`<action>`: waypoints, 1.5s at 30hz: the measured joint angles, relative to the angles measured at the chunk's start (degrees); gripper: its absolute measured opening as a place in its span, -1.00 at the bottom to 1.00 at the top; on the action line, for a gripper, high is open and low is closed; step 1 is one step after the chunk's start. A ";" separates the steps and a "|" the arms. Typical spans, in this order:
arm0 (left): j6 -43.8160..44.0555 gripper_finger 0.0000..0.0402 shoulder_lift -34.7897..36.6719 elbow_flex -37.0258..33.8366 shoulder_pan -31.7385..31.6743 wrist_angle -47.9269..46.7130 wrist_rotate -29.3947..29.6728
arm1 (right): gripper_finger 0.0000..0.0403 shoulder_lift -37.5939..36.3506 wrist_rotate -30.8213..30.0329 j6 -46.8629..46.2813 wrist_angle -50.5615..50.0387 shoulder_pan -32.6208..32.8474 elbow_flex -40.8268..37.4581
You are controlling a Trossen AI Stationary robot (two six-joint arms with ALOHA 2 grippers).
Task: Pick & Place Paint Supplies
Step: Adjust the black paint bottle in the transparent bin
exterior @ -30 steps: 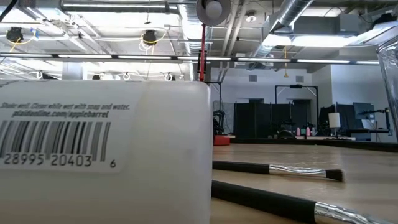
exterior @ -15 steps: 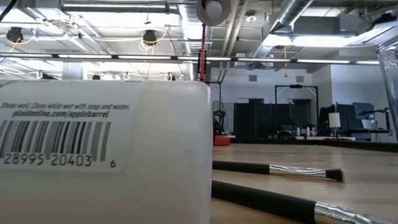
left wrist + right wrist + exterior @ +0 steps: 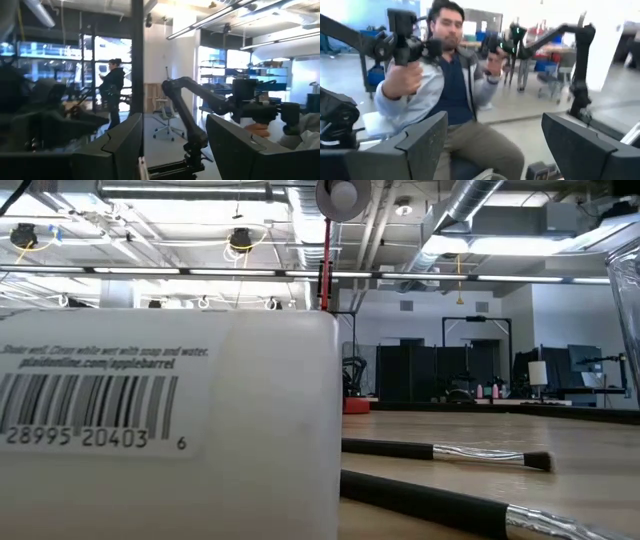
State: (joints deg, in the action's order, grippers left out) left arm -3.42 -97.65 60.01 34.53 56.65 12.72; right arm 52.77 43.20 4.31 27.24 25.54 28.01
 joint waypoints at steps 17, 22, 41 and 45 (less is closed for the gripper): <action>5.86 0.04 -0.51 0.02 -3.81 -6.02 5.30 | 0.56 -1.07 0.06 -11.34 16.61 3.06 -5.48; 6.74 0.04 -0.50 0.02 -3.74 -6.54 5.32 | 0.56 -1.07 -0.05 -11.47 16.59 3.06 -5.46; 6.73 0.04 -0.50 0.02 -4.46 -6.98 5.30 | 0.56 1.44 -13.72 -10.05 20.30 10.30 -5.37; 6.73 0.04 -0.50 0.02 -4.46 -7.00 5.28 | 0.56 2.89 -22.00 -11.45 24.78 12.19 -5.35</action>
State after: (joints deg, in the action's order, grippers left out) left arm 3.31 -98.15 60.03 30.06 49.65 18.00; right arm 55.66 21.20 -7.13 52.02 37.73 22.65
